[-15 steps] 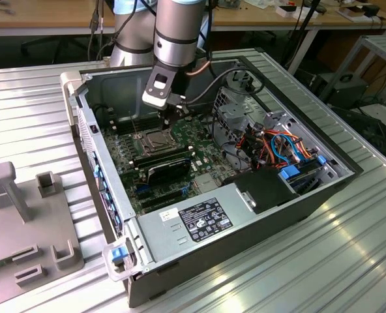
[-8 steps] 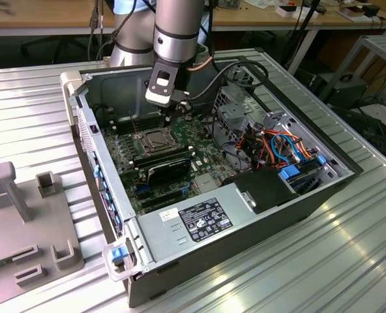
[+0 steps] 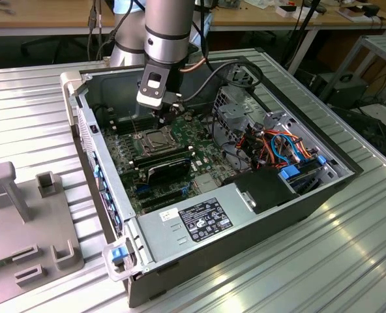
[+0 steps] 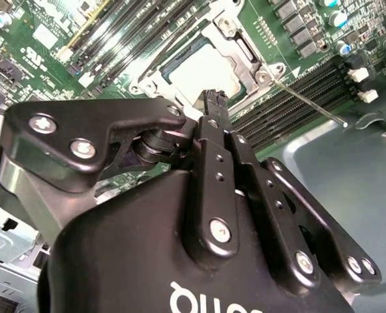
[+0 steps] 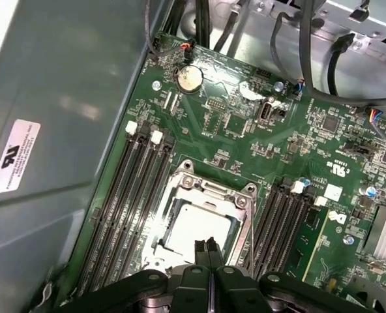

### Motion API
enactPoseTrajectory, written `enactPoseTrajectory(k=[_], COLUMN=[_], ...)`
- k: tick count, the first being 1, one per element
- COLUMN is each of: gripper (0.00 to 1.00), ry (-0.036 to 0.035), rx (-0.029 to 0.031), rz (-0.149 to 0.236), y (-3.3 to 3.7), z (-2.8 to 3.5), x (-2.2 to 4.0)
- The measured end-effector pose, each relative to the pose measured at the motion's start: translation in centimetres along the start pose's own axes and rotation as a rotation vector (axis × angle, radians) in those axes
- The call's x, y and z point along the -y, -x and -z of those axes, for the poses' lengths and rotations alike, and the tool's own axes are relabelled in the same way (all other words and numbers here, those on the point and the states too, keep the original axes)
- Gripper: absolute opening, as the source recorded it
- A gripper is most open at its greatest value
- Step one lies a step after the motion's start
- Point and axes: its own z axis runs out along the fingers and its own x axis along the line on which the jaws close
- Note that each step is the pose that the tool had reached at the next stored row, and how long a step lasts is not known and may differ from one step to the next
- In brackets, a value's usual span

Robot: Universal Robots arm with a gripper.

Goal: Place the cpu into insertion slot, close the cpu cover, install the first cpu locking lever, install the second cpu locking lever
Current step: 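Install the first cpu locking lever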

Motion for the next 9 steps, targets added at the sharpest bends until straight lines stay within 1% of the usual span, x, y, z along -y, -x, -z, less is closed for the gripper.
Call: enactPoseTrajectory(k=[2,3,9], gripper=[0.11,0.11,0.11], ry=[0.0003,0.0008,0.0042], rx=[-0.0002,-0.0005,-0.0046], rz=[0.009,0.019,0.140], y=[0.30,0.38,0.39], z=[0.00,0.00,-0.07], x=[0.26,0.39,0.49])
